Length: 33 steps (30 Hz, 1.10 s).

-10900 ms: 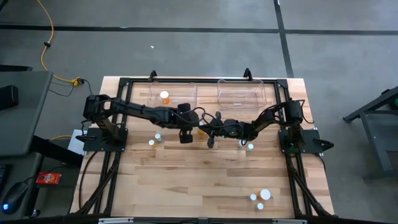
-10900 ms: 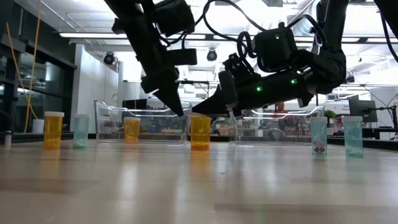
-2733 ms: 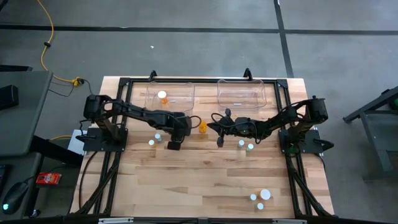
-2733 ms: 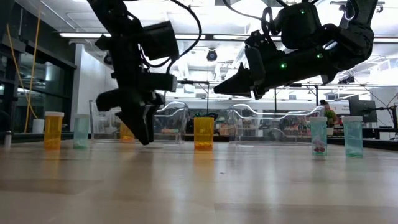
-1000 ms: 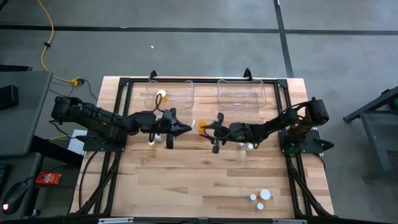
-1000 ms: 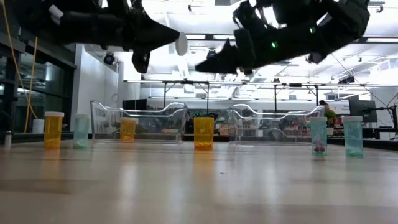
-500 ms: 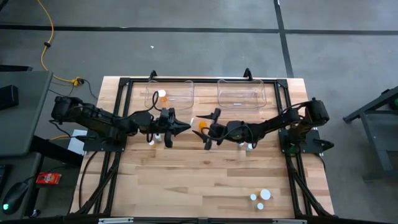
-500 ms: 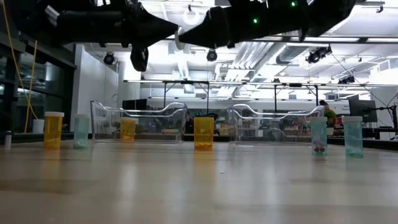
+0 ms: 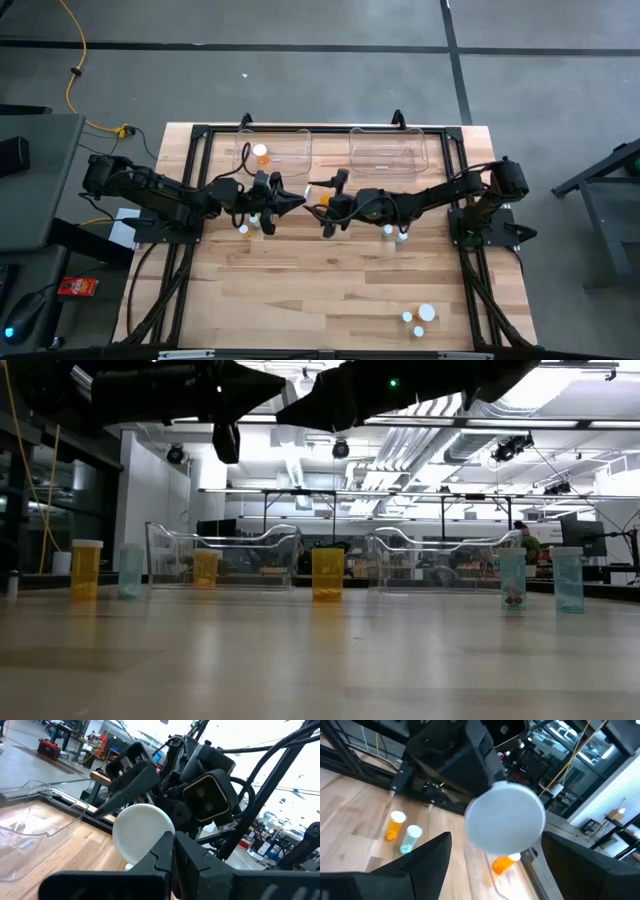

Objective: Pick and place medicine bottles into bin by pill shape (circle, oval)
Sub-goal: Put the top orange capsule bottle into the left transparent bin

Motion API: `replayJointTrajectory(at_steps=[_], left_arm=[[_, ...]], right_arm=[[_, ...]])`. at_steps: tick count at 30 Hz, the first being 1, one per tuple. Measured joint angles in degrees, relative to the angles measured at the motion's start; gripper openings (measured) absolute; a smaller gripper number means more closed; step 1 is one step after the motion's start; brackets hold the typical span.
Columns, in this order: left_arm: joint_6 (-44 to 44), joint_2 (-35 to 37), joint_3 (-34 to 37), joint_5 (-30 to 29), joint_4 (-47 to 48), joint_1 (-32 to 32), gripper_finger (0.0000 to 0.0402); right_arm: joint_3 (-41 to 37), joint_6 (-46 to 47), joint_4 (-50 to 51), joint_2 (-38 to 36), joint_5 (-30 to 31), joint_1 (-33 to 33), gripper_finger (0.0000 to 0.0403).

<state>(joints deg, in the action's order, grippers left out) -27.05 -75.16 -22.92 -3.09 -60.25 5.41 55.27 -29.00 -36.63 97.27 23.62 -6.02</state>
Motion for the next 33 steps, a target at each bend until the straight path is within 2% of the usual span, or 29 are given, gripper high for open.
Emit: replayJointTrajectory(at_steps=[4,10,23,33], left_arm=[[0.0,0.0,0.0,0.0,0.0,0.0,0.0000],[0.0,0.0,0.0,-0.2,0.0,0.0,0.0000],[0.2,0.0,0.0,-0.6,0.0,0.0,0.0000],[0.6,0.0,0.0,-1.5,0.0,0.0,0.0004]], right_arm=[[0.7,-0.6,0.3,0.0,-2.5,0.1,0.0303],[0.9,-3.0,-0.5,0.0,-2.8,-0.1,0.0299],[1.0,-3.4,-1.3,0.0,-2.6,0.0,0.0223],[1.0,-3.4,-1.3,0.0,-2.6,0.0,0.0210]])
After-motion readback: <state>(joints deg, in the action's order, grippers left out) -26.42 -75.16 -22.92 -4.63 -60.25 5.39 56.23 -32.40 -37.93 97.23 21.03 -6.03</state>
